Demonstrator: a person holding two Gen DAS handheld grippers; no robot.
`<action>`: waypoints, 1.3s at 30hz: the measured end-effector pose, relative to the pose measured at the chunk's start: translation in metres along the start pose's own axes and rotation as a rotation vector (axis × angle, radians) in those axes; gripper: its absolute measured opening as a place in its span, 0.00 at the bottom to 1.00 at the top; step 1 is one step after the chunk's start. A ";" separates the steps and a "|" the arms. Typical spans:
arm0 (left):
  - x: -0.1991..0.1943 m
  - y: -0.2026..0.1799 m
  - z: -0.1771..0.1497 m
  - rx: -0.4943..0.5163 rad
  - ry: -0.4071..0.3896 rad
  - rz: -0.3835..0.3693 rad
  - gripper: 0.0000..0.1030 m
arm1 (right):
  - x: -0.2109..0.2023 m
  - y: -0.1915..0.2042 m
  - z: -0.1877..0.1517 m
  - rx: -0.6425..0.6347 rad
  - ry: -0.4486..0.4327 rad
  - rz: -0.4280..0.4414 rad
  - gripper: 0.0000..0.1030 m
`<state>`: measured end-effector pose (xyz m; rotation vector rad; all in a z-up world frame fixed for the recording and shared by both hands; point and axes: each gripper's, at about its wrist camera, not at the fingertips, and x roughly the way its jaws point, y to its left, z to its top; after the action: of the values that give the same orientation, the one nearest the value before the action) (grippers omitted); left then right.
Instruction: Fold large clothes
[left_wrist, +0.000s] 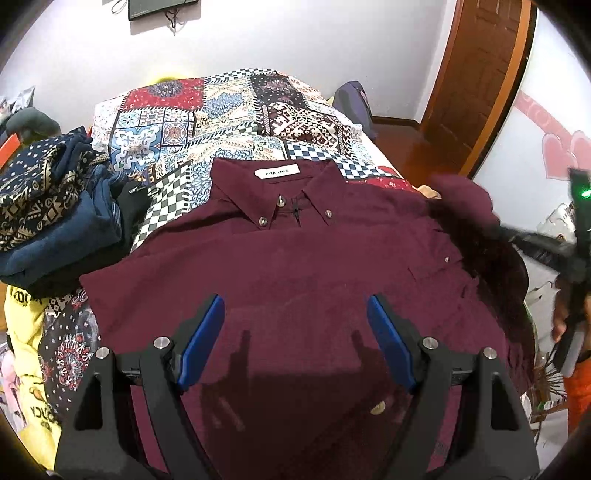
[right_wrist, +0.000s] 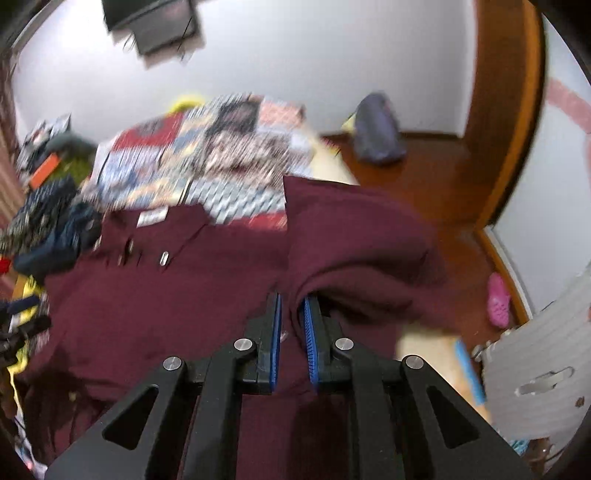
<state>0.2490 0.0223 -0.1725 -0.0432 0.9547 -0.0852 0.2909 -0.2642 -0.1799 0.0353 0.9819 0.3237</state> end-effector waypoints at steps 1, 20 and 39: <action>0.000 0.000 -0.003 0.003 0.004 0.000 0.77 | 0.010 0.003 -0.004 -0.002 0.033 0.011 0.11; 0.002 -0.009 -0.007 0.008 0.004 -0.014 0.77 | -0.054 -0.023 -0.004 0.059 -0.043 0.028 0.65; 0.019 -0.003 0.004 -0.054 0.024 -0.026 0.77 | 0.090 -0.194 -0.022 0.858 0.136 0.117 0.73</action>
<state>0.2627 0.0177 -0.1856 -0.1044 0.9806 -0.0843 0.3679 -0.4255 -0.2993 0.8615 1.1966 -0.0105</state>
